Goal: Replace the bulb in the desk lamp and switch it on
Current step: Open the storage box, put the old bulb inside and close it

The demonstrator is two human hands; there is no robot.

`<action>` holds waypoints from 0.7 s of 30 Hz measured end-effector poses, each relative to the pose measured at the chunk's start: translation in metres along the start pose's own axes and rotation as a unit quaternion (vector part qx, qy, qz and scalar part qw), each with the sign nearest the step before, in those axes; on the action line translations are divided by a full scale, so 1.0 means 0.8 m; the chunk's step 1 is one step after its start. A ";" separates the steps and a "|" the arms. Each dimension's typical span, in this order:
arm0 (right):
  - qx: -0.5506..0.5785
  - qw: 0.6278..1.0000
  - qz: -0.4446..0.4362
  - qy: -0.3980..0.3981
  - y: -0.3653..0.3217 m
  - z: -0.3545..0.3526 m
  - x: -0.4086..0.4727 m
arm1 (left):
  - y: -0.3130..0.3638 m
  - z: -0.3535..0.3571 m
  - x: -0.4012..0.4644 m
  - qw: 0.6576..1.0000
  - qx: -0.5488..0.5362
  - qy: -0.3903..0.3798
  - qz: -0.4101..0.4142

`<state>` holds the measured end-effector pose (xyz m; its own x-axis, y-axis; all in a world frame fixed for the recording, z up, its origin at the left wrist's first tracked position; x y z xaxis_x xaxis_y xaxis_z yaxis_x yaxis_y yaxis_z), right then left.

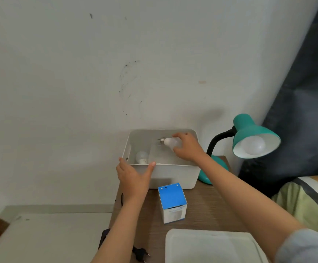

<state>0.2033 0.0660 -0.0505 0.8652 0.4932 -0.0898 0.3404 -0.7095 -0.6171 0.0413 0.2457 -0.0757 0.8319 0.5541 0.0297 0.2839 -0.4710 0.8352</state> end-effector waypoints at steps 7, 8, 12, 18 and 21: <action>0.012 0.999 0.007 0.032 0.005 -0.001 0.015 | 0.001 -0.001 -0.002 1.000 0.004 0.000 -0.004; 0.015 0.999 0.007 0.040 0.004 -0.003 0.012 | 0.001 -0.001 -0.002 1.000 0.005 -0.002 -0.004; 0.036 0.996 -0.003 0.082 -0.002 -0.022 -0.013 | 0.002 -0.001 -0.002 1.000 0.003 -0.013 -0.015; 0.052 0.986 -0.040 0.150 -0.018 -0.039 -0.115 | 0.009 -0.001 -0.003 0.997 0.019 -0.044 -0.058; 0.074 0.982 -0.040 0.171 -0.012 -0.031 -0.176 | 0.008 0.001 -0.012 0.993 0.041 -0.072 -0.087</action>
<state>0.0874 -0.0095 -0.0126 0.9193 0.3286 0.2165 0.3775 -0.5810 -0.7211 0.0353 0.2370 -0.0708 0.8247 0.5311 -0.1942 0.4618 -0.4344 0.7733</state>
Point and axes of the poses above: each hand's wrist, its own x-axis towards the middle knuckle, its own z-axis out of the palm, y = z × x, the point moved 10 cm from there along x, towards the middle knuckle, and after that the axes turned 13 degrees about -y, right-handed, at the moved point
